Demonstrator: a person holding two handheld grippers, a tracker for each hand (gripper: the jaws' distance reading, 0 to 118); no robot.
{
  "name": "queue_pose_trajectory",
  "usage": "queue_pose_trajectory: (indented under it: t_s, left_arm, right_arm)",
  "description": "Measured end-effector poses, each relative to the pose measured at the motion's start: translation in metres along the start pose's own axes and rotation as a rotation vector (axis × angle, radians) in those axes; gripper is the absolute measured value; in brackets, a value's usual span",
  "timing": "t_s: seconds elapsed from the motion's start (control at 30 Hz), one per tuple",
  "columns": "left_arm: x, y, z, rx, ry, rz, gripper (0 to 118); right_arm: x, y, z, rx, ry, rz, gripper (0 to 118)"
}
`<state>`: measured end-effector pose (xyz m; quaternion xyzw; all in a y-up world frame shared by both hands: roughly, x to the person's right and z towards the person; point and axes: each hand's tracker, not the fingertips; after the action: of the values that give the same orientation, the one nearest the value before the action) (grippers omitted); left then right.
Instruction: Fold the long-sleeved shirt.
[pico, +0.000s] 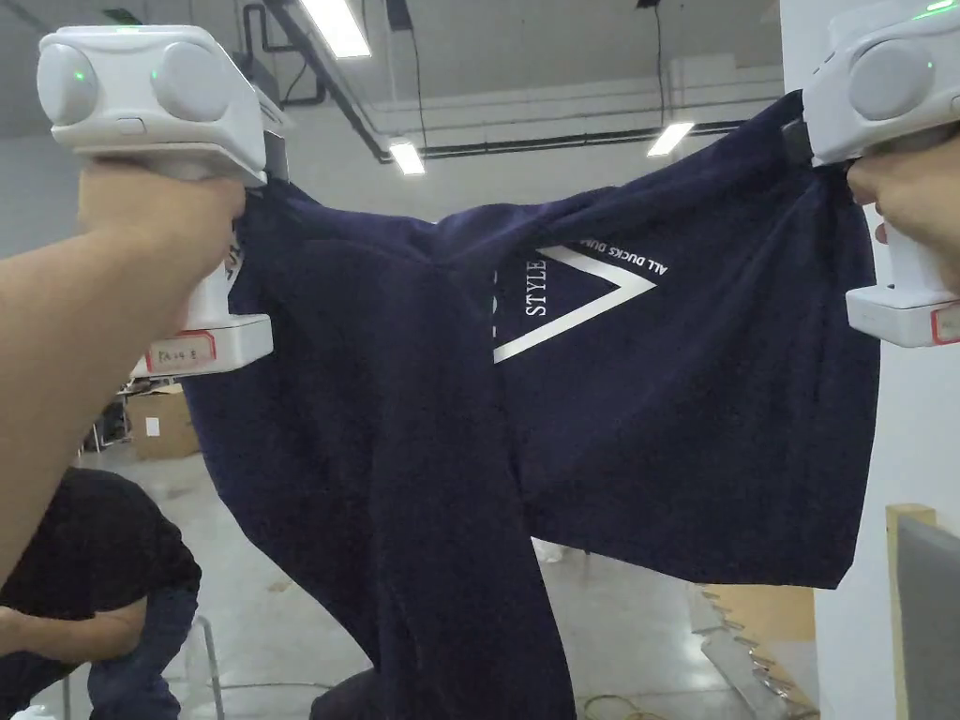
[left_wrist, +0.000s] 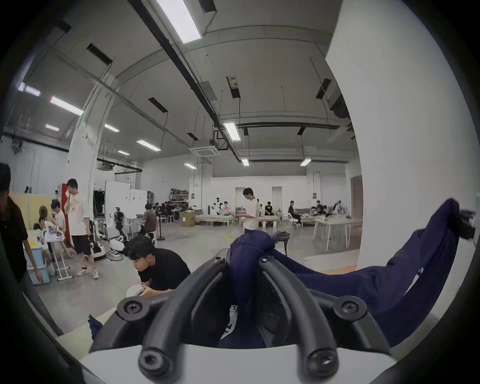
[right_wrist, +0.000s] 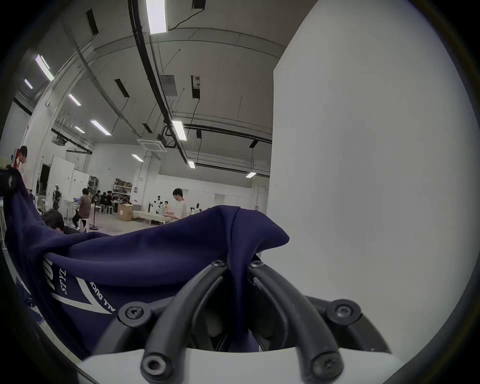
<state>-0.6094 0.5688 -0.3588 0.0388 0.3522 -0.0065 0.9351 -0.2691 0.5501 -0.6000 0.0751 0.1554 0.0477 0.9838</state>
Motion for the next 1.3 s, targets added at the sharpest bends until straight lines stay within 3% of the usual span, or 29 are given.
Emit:
queue_pose_trajectory:
  t_s: [0.2,0.4,0.6,0.87,1.07,1.3]
  left_arm:
    - [-0.02,-0.082,-0.03,-0.14,-0.008,-0.033,17]
    - [-0.041,-0.146,-0.015,-0.26,-0.009,-0.091,17]
    - [-0.047,-0.191,0.077,-0.385,-0.009,-0.134,17]
    - [-0.064,-0.274,0.202,-0.585,-0.045,-0.163,17]
    - [-0.079,-0.364,0.3,-0.756,-0.084,-0.166,16]
    - [-0.087,-0.5,0.394,-1.055,-0.106,-0.15,16]
  right_arm:
    - [-0.01,-0.06,-0.013,-0.074,0.027,0.016,7]
    - [-0.019,-0.126,0.016,-0.187,0.079,0.031,7]
    - [-0.012,-0.171,0.069,-0.275,0.128,0.038,7]
    - [0.01,-0.256,0.186,-0.41,0.243,0.103,7]
    - [0.04,-0.345,0.289,-0.541,0.333,0.136,7]
    - [0.062,-0.468,0.389,-0.82,0.395,0.159,7]
